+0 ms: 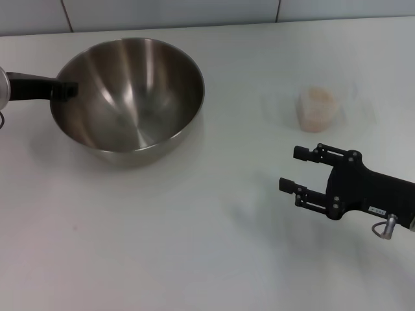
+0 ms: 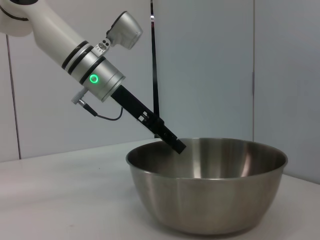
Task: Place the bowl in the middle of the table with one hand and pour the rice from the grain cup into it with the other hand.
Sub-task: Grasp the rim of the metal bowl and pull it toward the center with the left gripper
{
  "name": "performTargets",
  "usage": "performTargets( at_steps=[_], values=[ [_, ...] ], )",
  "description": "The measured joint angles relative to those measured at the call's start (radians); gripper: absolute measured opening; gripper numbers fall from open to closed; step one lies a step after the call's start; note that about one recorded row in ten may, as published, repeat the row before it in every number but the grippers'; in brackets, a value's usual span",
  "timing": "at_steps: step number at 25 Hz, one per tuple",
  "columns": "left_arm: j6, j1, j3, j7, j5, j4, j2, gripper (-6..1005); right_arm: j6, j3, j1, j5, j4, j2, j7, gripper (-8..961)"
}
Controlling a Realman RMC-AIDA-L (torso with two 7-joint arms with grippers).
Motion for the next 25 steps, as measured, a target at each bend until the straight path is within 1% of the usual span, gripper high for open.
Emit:
performTargets(
  at_steps=[4, 10, 15, 23, 24, 25],
  values=[
    [-0.002, -0.004, -0.009, 0.0, -0.016, 0.009, 0.001, 284, 0.0, 0.001, 0.0, 0.0, 0.0, 0.0, 0.0, 651],
    [-0.01, -0.023, -0.021, 0.0, -0.022, 0.037, 0.002, 160, 0.0, 0.001, 0.0, 0.0, 0.0, -0.002, 0.0, 651],
    [-0.013, -0.028, -0.03, 0.001, -0.028, 0.033, 0.002, 56, 0.0, 0.001, -0.001, 0.0, 0.0, -0.002, 0.0, 651],
    [-0.027, -0.029, -0.054, 0.032, -0.078, 0.03, 0.003, 50, 0.0, 0.001, -0.002, 0.0, 0.0, -0.003, 0.0, 652],
    [-0.052, -0.034, -0.077, 0.057, -0.116, 0.029, 0.004, 48, 0.0, 0.001, -0.002, 0.0, 0.0, -0.003, 0.0, 652],
    [-0.052, -0.034, -0.077, 0.057, -0.116, 0.029, 0.004, 47, 0.0, 0.001, -0.002, 0.0, 0.0, -0.003, 0.0, 652]
  ],
)
